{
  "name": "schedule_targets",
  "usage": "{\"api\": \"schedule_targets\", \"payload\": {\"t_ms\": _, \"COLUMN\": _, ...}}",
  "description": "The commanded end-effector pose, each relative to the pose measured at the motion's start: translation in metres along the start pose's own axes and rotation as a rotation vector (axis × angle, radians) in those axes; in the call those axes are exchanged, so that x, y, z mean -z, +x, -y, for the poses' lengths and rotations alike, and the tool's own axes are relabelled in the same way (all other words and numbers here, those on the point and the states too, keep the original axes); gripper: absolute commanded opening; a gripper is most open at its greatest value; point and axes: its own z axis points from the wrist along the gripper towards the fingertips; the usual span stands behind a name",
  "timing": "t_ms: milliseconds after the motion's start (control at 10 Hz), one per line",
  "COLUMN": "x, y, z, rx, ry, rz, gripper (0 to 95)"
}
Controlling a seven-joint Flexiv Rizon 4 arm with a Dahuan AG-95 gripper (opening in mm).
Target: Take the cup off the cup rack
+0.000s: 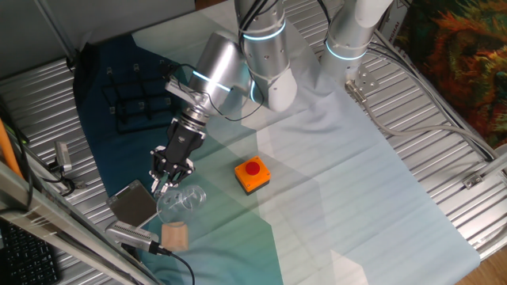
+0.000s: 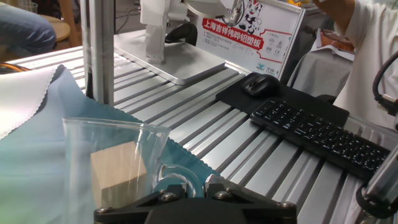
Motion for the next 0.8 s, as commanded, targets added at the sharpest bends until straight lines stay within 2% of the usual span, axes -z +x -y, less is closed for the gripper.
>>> {"api": "schedule_targets", "payload": {"t_ms": 100, "x": -0.0015, "y": 0.0002, "z": 0.0001, "rx": -0.010, "ry": 0.006, "rz": 0.018, "gripper": 0.0}}
{"api": "schedule_targets", "payload": {"t_ms": 800, "x": -0.0012, "y": 0.0016, "z": 0.0003, "rx": -0.010, "ry": 0.019, "rz": 0.052, "gripper": 0.0}}
